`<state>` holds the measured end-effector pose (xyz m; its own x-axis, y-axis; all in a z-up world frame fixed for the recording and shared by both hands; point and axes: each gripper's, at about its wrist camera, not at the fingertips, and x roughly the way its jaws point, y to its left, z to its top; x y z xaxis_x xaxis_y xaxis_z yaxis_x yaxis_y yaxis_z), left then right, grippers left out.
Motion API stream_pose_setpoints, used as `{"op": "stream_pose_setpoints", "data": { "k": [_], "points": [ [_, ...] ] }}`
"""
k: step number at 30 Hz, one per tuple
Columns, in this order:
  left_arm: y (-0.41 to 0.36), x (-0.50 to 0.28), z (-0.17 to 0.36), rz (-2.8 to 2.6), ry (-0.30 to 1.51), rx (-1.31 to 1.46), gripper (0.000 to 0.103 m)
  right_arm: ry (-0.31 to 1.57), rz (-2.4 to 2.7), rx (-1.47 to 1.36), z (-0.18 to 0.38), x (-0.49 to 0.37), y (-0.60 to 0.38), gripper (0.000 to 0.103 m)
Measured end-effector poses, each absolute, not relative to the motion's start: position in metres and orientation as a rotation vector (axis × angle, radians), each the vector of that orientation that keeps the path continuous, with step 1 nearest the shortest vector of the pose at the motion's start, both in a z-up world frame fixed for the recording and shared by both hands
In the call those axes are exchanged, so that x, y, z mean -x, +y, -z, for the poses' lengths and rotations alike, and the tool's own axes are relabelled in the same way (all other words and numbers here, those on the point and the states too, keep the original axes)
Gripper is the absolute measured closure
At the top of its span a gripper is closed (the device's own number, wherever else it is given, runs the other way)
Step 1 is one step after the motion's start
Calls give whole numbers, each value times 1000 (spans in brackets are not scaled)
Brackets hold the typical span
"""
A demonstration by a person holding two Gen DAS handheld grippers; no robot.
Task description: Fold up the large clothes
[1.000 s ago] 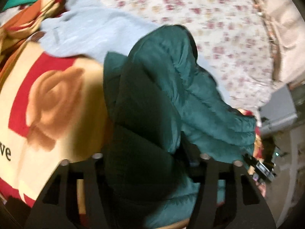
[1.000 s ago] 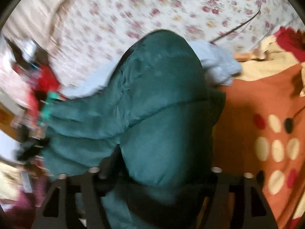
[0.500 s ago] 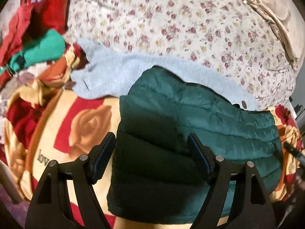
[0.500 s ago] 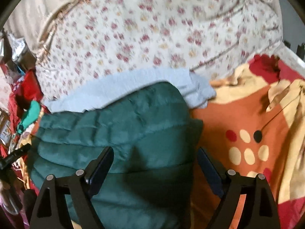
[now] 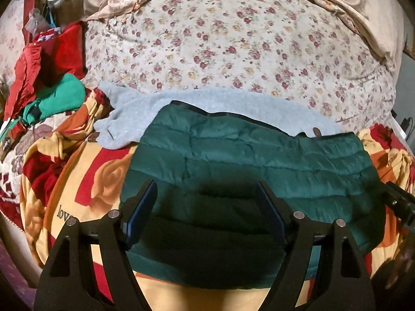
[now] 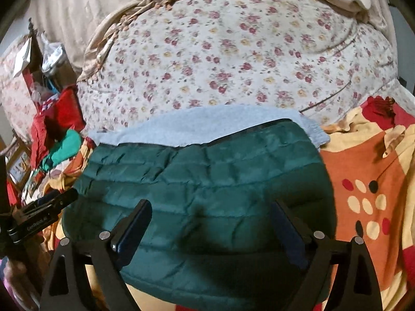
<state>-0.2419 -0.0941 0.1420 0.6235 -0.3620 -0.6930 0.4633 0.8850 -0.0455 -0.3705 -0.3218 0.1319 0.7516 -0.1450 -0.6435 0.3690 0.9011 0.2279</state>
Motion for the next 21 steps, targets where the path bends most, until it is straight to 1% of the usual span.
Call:
{"op": "stream_pose_setpoints", "data": {
  "k": [2, 5, 6, 21],
  "points": [
    [-98, 247, -141, 474, 758, -157, 25, 667, 292, -329, -130, 369, -311, 11],
    [-101, 253, -138, 472, 752, -168, 25, 668, 298, -313, -127, 368, -303, 6],
    [-101, 255, -138, 469, 748, -172, 25, 670, 297, -312, -125, 368, -300, 5],
    [-108, 270, -133, 440, 712, -217, 25, 672, 298, -258, -123, 365, -283, 5]
  ]
}}
